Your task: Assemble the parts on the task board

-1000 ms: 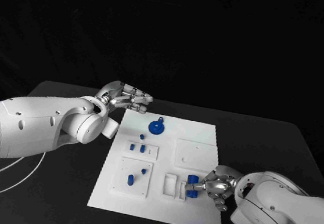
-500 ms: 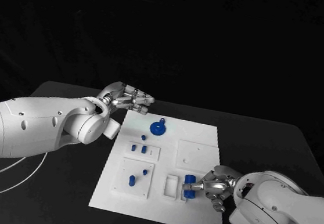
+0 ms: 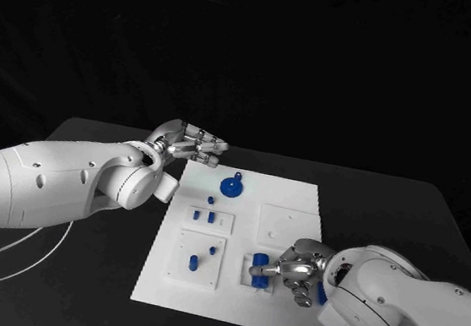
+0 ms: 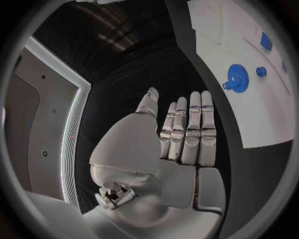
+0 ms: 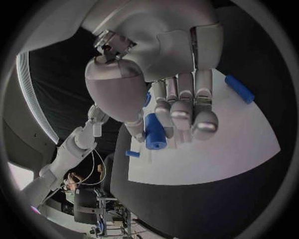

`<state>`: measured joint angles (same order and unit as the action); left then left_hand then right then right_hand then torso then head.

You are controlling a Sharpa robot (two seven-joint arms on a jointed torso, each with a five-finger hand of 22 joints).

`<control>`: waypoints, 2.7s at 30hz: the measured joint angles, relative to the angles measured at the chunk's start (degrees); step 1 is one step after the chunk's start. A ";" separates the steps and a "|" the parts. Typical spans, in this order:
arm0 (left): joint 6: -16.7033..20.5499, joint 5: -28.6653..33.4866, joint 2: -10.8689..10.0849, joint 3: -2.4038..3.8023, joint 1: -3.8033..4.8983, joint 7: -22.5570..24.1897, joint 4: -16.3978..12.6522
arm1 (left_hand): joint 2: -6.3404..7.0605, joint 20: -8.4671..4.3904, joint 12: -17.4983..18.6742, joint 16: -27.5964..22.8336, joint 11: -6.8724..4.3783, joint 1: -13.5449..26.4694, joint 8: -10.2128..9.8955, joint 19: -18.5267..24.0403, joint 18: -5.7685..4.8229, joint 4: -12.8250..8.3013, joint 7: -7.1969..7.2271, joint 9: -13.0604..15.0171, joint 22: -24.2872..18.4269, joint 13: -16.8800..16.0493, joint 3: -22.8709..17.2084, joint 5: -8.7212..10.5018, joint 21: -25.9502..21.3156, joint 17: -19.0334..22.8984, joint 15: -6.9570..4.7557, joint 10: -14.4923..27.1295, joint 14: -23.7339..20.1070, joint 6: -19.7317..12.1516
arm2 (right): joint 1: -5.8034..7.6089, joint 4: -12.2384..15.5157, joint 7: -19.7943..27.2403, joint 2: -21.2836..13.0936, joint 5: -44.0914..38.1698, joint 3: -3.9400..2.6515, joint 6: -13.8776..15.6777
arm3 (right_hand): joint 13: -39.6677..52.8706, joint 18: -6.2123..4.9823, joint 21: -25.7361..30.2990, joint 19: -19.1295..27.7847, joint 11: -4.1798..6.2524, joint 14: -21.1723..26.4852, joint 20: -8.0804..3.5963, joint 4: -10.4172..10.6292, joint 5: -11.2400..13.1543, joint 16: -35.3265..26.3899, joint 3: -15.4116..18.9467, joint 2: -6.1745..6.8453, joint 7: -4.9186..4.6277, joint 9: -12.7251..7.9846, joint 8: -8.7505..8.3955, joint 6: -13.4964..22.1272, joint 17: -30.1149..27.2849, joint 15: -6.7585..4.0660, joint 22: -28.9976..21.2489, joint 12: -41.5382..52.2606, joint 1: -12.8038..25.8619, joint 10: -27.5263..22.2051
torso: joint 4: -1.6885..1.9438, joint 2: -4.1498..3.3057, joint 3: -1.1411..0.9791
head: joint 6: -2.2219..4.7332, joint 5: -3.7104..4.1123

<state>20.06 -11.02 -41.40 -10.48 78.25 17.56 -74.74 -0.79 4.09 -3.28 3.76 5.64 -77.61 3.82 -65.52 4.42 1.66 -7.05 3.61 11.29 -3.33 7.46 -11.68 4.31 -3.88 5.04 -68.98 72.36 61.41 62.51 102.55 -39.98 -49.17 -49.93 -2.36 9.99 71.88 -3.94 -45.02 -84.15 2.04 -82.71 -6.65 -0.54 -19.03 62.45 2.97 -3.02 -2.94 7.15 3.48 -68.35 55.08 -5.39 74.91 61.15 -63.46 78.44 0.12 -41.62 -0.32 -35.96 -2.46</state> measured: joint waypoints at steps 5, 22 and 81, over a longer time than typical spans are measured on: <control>-0.05 0.00 0.01 0.00 0.00 -0.07 0.00 | 0.00 0.00 0.00 0.00 0.00 0.00 0.00 0.00 0.00 0.00 0.00 0.00 -0.14 0.00 0.00 0.00 0.00 0.00 0.00 0.00 0.00 0.00 | 0.20 -0.14 -0.02 0.83 -0.48 0.01 -0.02 | -0.12 0.00 0.00 0.00 0.00 0.00 0.00 0.32 0.39 0.00 0.00 0.00 0.05 -0.01 -0.01 -0.05 -0.04 0.00 0.00 -0.19 0.00 0.00 | 0.02 -0.02 -0.01 | -0.07 -0.21; -0.26 0.01 -0.04 0.00 0.01 -0.38 -0.10 | 0.00 0.00 0.00 0.00 0.00 0.00 0.00 0.00 0.00 0.00 0.00 0.00 -0.34 0.00 0.00 0.00 0.00 0.00 0.00 0.00 0.00 0.00 | 0.50 -1.60 -0.03 1.97 -2.72 0.47 -1.96 | -0.99 0.00 0.67 0.00 0.00 0.01 0.00 2.77 2.00 -0.67 2.05 0.92 0.56 0.14 0.00 -1.04 -0.35 0.01 0.00 -1.14 0.90 0.00 | -0.04 -0.04 -0.05 | -0.20 -0.57; -0.65 -0.05 -0.34 0.00 0.01 -1.40 -0.21 | 0.00 -0.40 0.00 0.00 0.00 0.00 0.00 -1.23 -0.01 0.00 -0.20 0.00 -0.46 0.00 0.00 0.00 0.85 -0.01 -0.53 0.00 1.55 -0.20 | 0.40 0.12 3.18 0.32 -6.06 1.36 -5.94 | -1.80 0.01 0.89 0.21 0.43 0.07 -0.20 -0.49 7.91 -1.11 3.53 0.03 0.74 1.16 0.16 -1.58 0.22 -0.17 -0.01 -1.56 -1.95 -0.02 | -0.03 -0.04 -0.05 | -0.08 -0.40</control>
<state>19.41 -11.07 -41.74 -10.48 78.26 16.16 -74.95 -0.79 3.69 -3.28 3.76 5.64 -77.61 3.82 -66.75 4.41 1.66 -7.25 3.61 10.83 -3.33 7.46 -11.68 5.16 -3.89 4.51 -68.98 73.91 61.21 62.91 102.67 -36.79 -48.85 -56.00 -1.00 4.05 70.08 -3.93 -44.12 -83.94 2.47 -82.64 -6.85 -1.03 -11.12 61.34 6.50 -2.99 -2.20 8.31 3.64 -69.93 55.30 -5.56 74.90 59.59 -65.41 78.42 0.09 -41.66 -0.37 -36.04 -2.86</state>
